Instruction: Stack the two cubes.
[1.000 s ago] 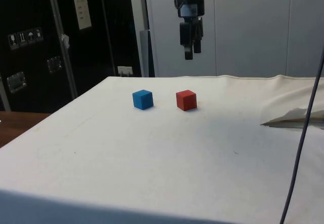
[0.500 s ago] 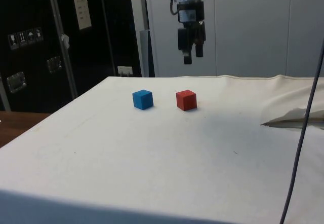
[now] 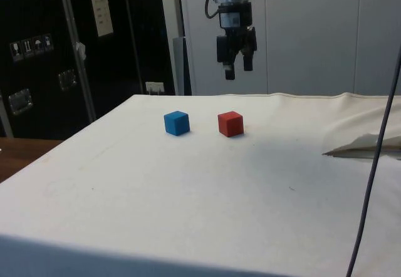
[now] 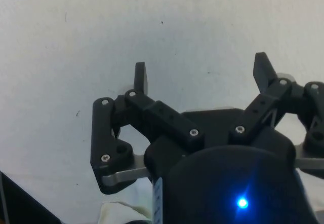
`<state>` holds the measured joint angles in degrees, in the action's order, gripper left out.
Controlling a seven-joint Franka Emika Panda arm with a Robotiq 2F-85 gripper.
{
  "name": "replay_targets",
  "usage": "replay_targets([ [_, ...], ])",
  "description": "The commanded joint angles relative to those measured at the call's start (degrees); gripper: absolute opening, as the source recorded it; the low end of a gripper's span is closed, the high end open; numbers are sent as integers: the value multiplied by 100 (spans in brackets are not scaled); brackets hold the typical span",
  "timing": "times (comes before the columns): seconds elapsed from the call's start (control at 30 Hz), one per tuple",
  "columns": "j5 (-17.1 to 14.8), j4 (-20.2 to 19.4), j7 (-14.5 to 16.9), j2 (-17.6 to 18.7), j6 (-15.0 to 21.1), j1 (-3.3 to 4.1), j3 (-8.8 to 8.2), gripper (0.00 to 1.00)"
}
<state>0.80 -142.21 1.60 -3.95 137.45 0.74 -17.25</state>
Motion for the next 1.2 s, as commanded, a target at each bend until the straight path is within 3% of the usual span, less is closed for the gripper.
replay_targets([
  [0.0, 11, 6, -115, 11, 17, -6, 0, 100],
  [0.6, -23, 46, -825, 52, 6, 11, 11, 100],
  [0.8, -6, 86, -911, 80, 6, 23, 40, 100],
  [1.17, -97, 533, -1071, 647, 63, 57, 172, 100],
])
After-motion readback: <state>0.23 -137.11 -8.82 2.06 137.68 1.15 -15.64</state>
